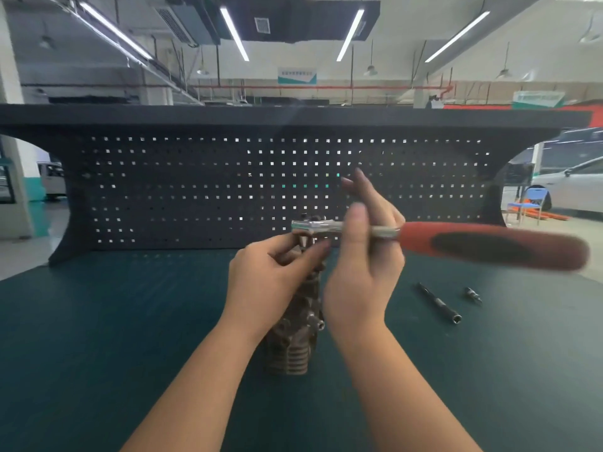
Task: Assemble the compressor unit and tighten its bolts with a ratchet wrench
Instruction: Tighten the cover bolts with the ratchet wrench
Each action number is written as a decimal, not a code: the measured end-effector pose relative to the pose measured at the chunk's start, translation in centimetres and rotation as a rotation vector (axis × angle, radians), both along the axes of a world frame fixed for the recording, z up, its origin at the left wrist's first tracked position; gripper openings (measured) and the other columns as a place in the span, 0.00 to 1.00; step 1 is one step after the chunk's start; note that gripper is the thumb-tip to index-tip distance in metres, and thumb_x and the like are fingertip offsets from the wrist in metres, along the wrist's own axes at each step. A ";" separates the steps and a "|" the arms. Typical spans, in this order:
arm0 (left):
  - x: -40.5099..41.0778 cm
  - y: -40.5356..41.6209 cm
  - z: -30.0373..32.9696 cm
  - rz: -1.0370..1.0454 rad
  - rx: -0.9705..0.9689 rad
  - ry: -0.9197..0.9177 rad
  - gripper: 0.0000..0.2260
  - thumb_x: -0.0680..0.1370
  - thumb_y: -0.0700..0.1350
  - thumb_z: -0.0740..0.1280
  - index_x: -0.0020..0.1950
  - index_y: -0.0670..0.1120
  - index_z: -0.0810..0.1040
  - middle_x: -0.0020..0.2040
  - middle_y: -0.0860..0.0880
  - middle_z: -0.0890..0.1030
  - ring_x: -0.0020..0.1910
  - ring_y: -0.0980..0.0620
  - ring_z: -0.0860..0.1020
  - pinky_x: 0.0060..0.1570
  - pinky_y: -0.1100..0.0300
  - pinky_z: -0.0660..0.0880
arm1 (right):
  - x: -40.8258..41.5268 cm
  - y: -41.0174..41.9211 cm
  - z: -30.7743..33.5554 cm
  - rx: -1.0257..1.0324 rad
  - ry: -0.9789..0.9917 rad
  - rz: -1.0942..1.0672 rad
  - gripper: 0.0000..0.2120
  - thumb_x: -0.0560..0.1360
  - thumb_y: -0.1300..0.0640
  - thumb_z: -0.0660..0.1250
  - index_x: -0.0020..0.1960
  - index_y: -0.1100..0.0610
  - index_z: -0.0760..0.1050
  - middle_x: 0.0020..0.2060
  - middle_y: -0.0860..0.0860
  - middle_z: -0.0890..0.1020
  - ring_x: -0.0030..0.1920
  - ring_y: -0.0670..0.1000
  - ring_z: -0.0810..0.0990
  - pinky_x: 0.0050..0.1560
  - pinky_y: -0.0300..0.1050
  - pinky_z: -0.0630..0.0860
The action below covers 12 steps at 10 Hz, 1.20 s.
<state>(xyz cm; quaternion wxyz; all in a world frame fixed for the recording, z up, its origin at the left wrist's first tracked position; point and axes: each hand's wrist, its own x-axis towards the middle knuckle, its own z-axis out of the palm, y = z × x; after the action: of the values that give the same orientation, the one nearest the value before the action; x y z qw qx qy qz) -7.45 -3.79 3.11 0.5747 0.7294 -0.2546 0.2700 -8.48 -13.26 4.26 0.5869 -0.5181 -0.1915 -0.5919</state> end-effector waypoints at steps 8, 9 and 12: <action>0.4 0.4 0.0 0.043 0.050 -0.006 0.15 0.69 0.66 0.64 0.39 0.58 0.84 0.34 0.57 0.85 0.34 0.62 0.81 0.35 0.65 0.74 | 0.9 -2.0 0.0 0.009 0.096 -0.017 0.14 0.78 0.50 0.58 0.52 0.51 0.82 0.57 0.45 0.78 0.63 0.44 0.71 0.62 0.41 0.66; 0.3 0.4 0.0 0.048 0.063 -0.037 0.10 0.70 0.64 0.66 0.41 0.62 0.83 0.35 0.59 0.85 0.38 0.63 0.83 0.41 0.64 0.76 | 1.1 -2.2 0.3 0.237 0.278 0.379 0.13 0.79 0.54 0.59 0.55 0.54 0.82 0.56 0.48 0.81 0.58 0.41 0.77 0.54 0.29 0.68; 0.9 0.6 -0.3 -0.010 -0.041 0.046 0.27 0.70 0.69 0.56 0.29 0.47 0.75 0.25 0.52 0.72 0.29 0.52 0.68 0.32 0.55 0.66 | -0.3 1.4 -0.9 -0.444 -0.128 -0.540 0.15 0.81 0.46 0.57 0.55 0.47 0.82 0.59 0.43 0.75 0.62 0.46 0.64 0.58 0.60 0.66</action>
<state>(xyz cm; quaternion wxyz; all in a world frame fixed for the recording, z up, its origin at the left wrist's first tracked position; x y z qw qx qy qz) -6.51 -3.20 2.80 0.5966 0.7221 -0.2392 0.2557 -8.79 -11.87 3.31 0.2692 -0.6267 -0.2079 -0.7011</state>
